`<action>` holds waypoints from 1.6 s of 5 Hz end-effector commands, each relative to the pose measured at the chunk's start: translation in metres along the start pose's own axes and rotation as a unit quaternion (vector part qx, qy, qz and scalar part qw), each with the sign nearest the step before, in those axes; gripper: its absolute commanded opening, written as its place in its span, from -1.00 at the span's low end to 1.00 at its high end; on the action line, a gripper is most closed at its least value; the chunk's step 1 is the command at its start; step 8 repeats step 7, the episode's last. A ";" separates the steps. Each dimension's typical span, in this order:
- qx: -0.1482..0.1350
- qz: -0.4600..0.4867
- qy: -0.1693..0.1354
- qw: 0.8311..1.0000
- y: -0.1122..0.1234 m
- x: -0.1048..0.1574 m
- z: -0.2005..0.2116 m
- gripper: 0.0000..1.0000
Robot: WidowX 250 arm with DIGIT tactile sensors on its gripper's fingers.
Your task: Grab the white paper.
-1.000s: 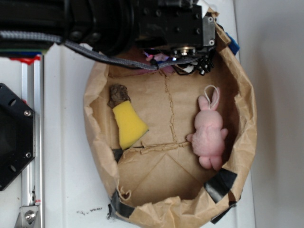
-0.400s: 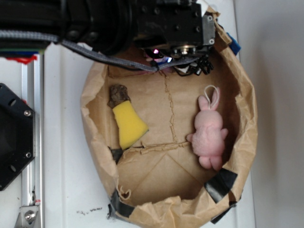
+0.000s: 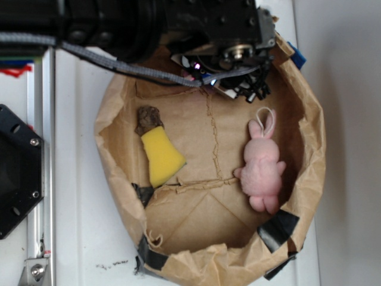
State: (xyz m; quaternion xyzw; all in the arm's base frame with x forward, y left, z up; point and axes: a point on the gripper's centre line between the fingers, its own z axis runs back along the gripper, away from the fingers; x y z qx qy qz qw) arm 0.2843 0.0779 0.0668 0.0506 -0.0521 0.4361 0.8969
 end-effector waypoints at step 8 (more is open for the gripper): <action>-0.068 -0.342 0.018 0.937 0.003 -0.094 0.146 -1.00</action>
